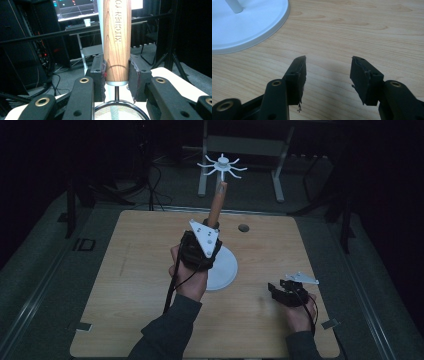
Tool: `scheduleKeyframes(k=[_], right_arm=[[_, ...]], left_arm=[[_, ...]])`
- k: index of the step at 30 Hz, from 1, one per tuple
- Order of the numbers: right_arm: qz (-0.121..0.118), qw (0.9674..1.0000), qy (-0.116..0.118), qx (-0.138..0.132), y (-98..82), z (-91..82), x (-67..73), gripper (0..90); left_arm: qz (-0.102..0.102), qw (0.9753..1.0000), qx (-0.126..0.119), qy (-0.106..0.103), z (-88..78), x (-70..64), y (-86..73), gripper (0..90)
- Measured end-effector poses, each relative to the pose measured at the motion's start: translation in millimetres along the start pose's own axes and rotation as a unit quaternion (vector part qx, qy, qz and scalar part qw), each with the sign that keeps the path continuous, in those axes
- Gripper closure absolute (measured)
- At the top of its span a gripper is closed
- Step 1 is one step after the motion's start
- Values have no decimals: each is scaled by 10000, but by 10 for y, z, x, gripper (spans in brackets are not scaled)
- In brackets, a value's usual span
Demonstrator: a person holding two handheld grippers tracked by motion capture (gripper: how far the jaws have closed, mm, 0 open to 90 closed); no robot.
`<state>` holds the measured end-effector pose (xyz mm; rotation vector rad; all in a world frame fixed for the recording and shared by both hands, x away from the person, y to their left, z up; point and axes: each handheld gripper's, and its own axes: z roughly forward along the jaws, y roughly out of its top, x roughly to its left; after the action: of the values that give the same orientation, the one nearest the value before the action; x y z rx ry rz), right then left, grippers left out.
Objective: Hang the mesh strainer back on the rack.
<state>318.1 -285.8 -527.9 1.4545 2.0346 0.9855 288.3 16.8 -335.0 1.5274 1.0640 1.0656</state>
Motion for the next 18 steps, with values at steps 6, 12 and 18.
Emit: scheduleKeyframes(k=[6,12,18], right_arm=[[5,10000,-3,4,-3,1,-1,464],[-4,10000,0,6,-3,1,3,463],[-1,10000,0,6,-4,1,5,463]], left_arm=[[17,10000,-45,21,-25,-12,6,689],[19,9998,-170,63,-68,-17,33,689],[13,9998,-161,96,-51,-9,68,689]])
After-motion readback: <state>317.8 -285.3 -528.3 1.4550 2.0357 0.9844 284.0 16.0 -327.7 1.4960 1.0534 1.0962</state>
